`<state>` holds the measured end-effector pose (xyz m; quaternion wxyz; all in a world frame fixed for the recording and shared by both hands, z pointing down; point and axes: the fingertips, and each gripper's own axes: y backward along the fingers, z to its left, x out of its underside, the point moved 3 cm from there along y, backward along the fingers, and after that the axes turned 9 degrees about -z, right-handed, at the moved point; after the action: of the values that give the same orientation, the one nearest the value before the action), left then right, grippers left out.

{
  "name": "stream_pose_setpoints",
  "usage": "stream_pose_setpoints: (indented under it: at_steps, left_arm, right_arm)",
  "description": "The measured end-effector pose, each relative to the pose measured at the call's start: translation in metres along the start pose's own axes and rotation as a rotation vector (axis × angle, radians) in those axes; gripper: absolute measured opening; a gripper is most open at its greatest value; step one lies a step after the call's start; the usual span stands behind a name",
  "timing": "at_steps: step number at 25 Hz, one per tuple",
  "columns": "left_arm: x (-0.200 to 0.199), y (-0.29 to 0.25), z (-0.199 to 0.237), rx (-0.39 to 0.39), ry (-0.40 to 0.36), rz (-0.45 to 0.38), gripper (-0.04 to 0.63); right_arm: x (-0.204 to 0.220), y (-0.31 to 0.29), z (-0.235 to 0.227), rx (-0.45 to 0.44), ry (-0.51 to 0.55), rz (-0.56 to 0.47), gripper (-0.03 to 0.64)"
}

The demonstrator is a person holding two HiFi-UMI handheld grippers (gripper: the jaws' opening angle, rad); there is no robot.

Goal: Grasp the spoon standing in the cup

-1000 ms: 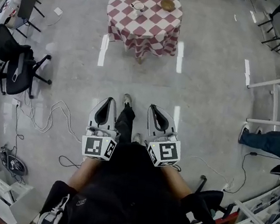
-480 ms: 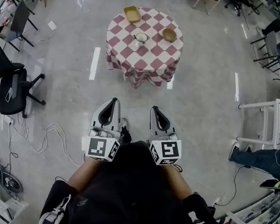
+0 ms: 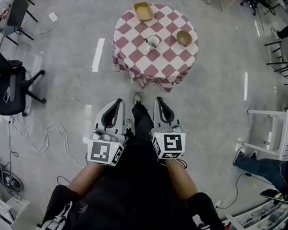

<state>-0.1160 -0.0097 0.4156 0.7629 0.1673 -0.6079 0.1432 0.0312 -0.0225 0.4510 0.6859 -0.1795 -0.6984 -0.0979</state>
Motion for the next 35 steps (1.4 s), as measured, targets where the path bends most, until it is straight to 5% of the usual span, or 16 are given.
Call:
stream_pose_setpoints:
  at_steps: [26,30,35]
  left_arm:
    - [0.049,-0.232,0.112,-0.077,0.007,0.1,0.008]
    - [0.057,-0.254,0.124,-0.082,-0.006,0.114,0.008]
    - [0.063,-0.276,0.136,-0.085,-0.004,0.128,0.008]
  right_arm:
    - [0.097,-0.288,-0.106,-0.085,0.028,0.315,0.032]
    - [0.13,-0.317,-0.118,-0.084,0.039,0.399,0.106]
    - [0.174,-0.341,-0.129,-0.088,0.074,0.518,0.12]
